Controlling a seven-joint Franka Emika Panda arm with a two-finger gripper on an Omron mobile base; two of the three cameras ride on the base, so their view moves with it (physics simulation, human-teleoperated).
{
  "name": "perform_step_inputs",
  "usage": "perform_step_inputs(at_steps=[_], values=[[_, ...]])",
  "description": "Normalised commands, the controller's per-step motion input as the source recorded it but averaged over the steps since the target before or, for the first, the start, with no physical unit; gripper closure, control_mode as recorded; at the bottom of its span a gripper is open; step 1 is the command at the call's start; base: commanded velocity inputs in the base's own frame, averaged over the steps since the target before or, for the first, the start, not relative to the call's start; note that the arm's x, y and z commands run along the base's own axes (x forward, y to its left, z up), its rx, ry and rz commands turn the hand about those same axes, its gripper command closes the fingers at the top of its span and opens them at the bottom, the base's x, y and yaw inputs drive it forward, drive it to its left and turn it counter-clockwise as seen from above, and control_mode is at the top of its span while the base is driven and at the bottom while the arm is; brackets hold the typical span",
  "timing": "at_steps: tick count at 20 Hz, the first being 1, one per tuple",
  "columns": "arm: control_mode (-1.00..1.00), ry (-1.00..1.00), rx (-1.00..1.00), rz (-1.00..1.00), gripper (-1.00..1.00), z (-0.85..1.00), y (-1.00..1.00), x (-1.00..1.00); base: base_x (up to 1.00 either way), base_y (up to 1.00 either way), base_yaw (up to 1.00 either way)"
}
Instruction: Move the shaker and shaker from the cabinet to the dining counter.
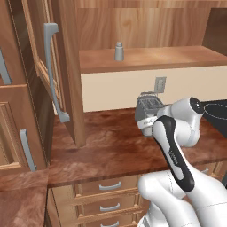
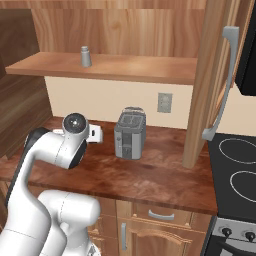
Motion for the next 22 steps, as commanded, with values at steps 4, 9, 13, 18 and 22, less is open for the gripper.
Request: perform_step_inputs(at_steps=[4, 9, 13, 18, 22], values=[[-1.00, 0.00, 0.00, 0.00, 1.00, 0.00, 0.00, 0.00, 0.00, 0.00, 0.00], [-1.00, 0.00, 0.00, 0.00, 1.00, 0.00, 0.00, 0.00, 0.00, 0.00, 0.00], [-1.00, 0.00, 0.00, 0.00, 1.00, 0.00, 0.00, 0.00, 0.00, 0.00, 0.00], [-1.00, 0.00, 0.00, 0.00, 1.00, 0.00, 0.00, 0.00, 0.00, 0.00, 0.00], [1.00, 0.00, 0.00, 0.00, 1.00, 0.00, 0.00, 0.00, 0.00, 0.00, 0.00]])
